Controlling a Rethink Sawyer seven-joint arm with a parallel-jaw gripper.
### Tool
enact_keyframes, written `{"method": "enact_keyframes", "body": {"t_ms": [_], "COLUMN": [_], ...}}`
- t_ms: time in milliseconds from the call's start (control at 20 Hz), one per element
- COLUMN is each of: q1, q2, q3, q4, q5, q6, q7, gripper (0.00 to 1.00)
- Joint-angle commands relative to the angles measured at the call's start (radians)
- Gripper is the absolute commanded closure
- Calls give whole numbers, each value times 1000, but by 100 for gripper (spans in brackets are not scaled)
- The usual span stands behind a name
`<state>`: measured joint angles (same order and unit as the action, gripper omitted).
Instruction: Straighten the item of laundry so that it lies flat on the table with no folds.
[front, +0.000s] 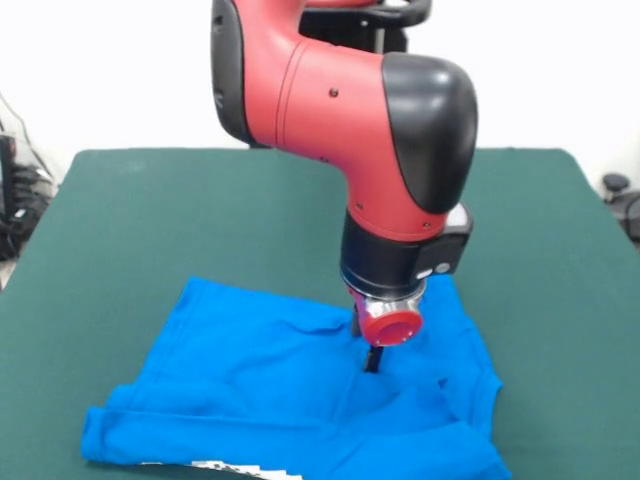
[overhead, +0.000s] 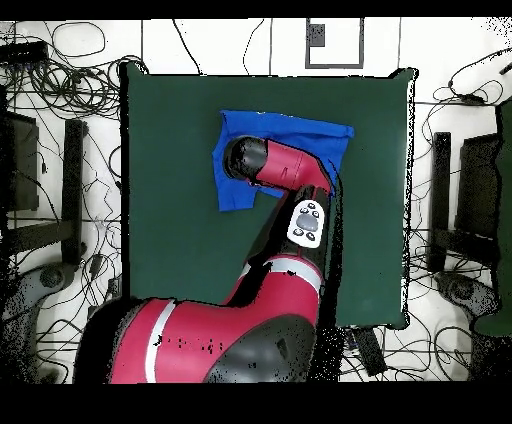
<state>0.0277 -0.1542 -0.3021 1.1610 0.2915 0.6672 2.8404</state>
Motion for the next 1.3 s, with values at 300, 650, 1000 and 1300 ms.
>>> {"method": "enact_keyframes", "body": {"t_ms": [300, 650, 1000, 1300], "q1": [37, 53, 66, 77], "q2": [83, 49, 8, -10], "q3": [-23, -52, -41, -43], "q4": [-131, -160, -77, -58], "q5": [59, 67, 89, 89], "q6": [137, 271, 244, 248], "q7": [251, 264, 252, 248], "gripper": [0, 0, 0, 0]}}
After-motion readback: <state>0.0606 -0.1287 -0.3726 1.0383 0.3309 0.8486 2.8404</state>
